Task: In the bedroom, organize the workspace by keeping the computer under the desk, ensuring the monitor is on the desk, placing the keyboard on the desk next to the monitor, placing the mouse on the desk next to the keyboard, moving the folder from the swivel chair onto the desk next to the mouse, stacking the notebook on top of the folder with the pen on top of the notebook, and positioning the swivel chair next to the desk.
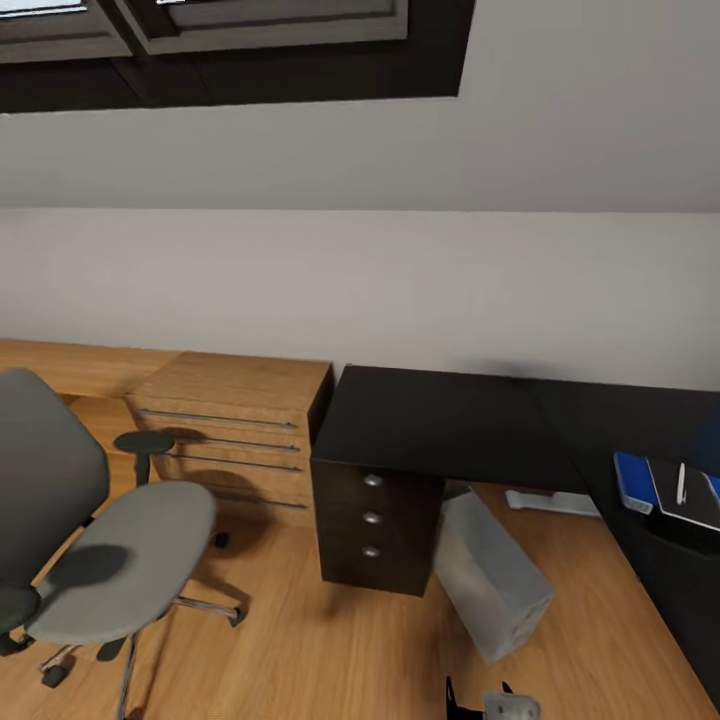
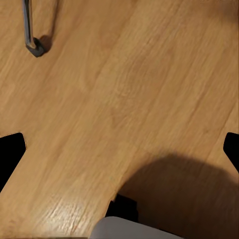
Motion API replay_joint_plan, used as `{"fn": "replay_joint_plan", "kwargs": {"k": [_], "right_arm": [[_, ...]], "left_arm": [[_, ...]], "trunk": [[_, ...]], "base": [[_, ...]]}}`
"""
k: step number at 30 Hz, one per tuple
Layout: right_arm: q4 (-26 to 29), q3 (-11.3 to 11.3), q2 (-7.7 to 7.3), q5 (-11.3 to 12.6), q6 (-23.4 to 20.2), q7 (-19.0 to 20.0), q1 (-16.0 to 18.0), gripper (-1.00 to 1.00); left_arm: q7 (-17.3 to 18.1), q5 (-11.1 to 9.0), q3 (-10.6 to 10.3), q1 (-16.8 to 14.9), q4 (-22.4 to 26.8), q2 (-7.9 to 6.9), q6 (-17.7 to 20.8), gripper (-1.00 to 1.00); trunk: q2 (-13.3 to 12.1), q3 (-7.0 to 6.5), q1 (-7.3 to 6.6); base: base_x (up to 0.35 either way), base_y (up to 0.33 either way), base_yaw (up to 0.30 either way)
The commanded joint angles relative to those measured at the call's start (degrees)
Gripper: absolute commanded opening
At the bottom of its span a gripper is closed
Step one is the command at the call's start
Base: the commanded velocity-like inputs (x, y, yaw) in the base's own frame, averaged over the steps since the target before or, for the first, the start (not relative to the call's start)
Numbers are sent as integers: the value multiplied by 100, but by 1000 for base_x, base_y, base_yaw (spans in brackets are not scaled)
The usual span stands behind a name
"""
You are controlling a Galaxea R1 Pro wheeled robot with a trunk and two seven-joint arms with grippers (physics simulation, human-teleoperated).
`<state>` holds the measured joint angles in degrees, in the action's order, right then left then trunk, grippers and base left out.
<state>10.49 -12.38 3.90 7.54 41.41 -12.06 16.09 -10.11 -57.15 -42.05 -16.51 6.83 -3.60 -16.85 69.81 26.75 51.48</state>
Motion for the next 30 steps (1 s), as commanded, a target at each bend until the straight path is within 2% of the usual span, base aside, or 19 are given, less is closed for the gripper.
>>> {"fn": "replay_joint_plan", "kwargs": {"k": [1,11,14,19,26,30], "right_arm": [[-3,-52,-1,55,22,-15,5,100],[-3,-64,-4,30,26,-10,3,100],[-3,-74,-3,14,26,-3,3,100],[-3,-81,-3,3,18,1,5,100],[-9,-81,4,10,25,2,2,100],[-14,-81,5,10,25,2,2,100]], "left_arm": [[-41,-24,-50,-1,10,-2,-9,100],[-40,-24,-55,-1,4,0,-19,100],[-38,-24,-56,-1,3,13,-18,100],[-37,-19,-56,-1,-77,131,-17,100],[-43,-22,-45,-1,-139,249,-25,100],[-48,-23,-39,-1,-144,248,-27,100]], "trunk": [[3,6,0],[3,10,0],[3,13,0],[3,14,0],[3,14,0],[3,14,0]], "base": [[0,0,288],[-57,0,266],[-255,0,95],[-167,0,17],[-39,0,24],[-3,0,211]]}}
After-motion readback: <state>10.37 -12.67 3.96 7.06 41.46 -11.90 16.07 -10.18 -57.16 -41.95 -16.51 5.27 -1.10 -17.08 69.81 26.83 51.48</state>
